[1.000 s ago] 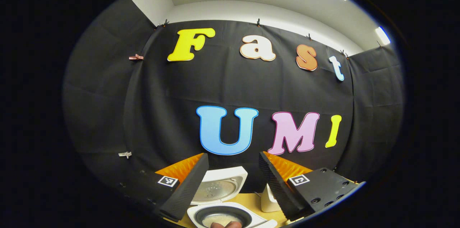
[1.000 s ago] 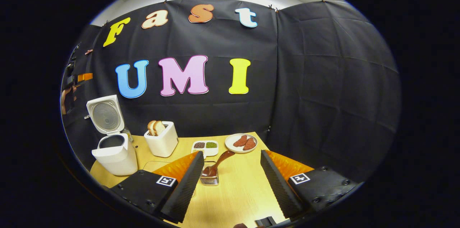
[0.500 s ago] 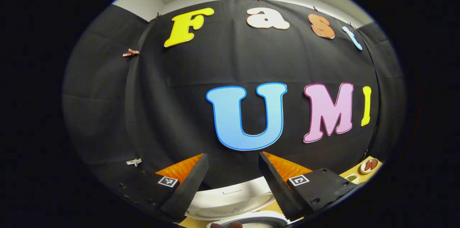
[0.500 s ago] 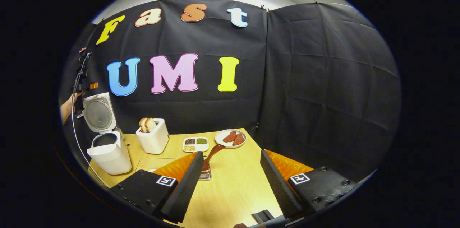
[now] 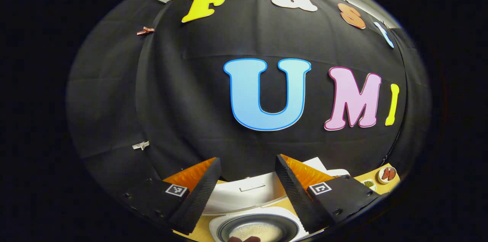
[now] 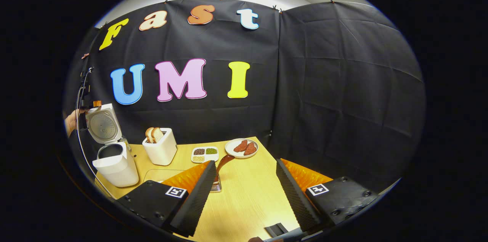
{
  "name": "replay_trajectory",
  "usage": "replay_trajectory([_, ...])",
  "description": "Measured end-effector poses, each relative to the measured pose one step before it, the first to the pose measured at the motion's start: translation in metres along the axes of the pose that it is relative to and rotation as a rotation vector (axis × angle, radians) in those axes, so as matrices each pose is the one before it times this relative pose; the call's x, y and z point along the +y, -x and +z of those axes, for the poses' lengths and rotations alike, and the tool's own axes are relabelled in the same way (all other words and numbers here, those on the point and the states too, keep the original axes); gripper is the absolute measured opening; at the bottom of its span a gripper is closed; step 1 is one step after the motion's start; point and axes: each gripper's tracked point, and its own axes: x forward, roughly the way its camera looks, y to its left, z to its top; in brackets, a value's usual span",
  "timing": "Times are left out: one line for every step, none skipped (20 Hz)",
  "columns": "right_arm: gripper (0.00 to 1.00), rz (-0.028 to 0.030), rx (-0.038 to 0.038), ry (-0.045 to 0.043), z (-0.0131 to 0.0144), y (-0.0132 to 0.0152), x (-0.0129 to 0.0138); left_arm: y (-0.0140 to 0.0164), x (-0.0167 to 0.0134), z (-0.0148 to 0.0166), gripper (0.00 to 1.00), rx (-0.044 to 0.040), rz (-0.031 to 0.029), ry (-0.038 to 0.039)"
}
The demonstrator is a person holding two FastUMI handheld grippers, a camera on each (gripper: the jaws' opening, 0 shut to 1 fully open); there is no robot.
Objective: Close the left gripper, press the button to open the rice cooker; take a wooden spoon from the chopstick holder with the right hand, scoop a spoonful of rice and pour it into the rice cooker, then put the wooden spoon back into the chopstick holder.
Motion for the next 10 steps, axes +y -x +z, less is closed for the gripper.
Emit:
replay_trajectory([0.99,0.00642,0.0003,-0.00375,0.00001,-0.00023,-0.00088,0.01112,-0.00383,-0.00566,1.0,0.01488,-0.00575,0.02198])
replay_trajectory([0.99,0.00199,0.00264,-0.00486,-0.00056,-0.00048,-0.00208,0.012,-0.0063,-0.00885,1.0,0.02338,-0.01197,0.01358])
replay_trajectory([0.99,0.00368,0.00351,-0.00401,-0.00004,-0.00007,-0.00382,0.00914,-0.00555,-0.00841,1.0,0.01667,-0.01072,0.00227])
replay_trajectory([0.99,0.00461,0.00297,-0.0033,-0.00016,-0.00004,-0.00281,0.00941,-0.00485,-0.01194,1.0,0.02087,-0.01363,0.00411])
replay_trajectory([0.99,0.00256,0.00116,0.00089,0.00056,0.00067,-0.00267,0.00771,-0.0039,-0.00896,1.0,0.0151,-0.0107,0.00859])
replay_trajectory([0.99,0.00042,-0.00426,0.00487,0.00291,0.00063,-0.00385,0.00633,-0.00309,-0.01088,1.0,0.01249,-0.00896,0.01485])
replay_trajectory([0.99,-0.00255,-0.0033,0.00725,0.00175,0.00046,-0.00436,0.00579,-0.00298,-0.00912,1.0,0.00736,-0.00494,0.01252])
replay_trajectory([0.99,-0.00085,0.00057,0.00718,0.00005,-0.00006,-0.00335,0.00502,-0.00405,-0.01173,1.0,0.00931,-0.00012,0.00602])
replay_trajectory([0.98,0.00207,0.00475,0.00392,-0.00215,0.00037,-0.00099,0.00409,-0.0033,-0.00956,1.0,0.01022,-0.00065,0.00014])
replay_trajectory([0.99,0.00838,0.0102,0.00046,-0.00234,-0.00002,0.00176,0.00348,-0.00508,-0.01028,1.0,0.00834,-0.00348,0.00177])
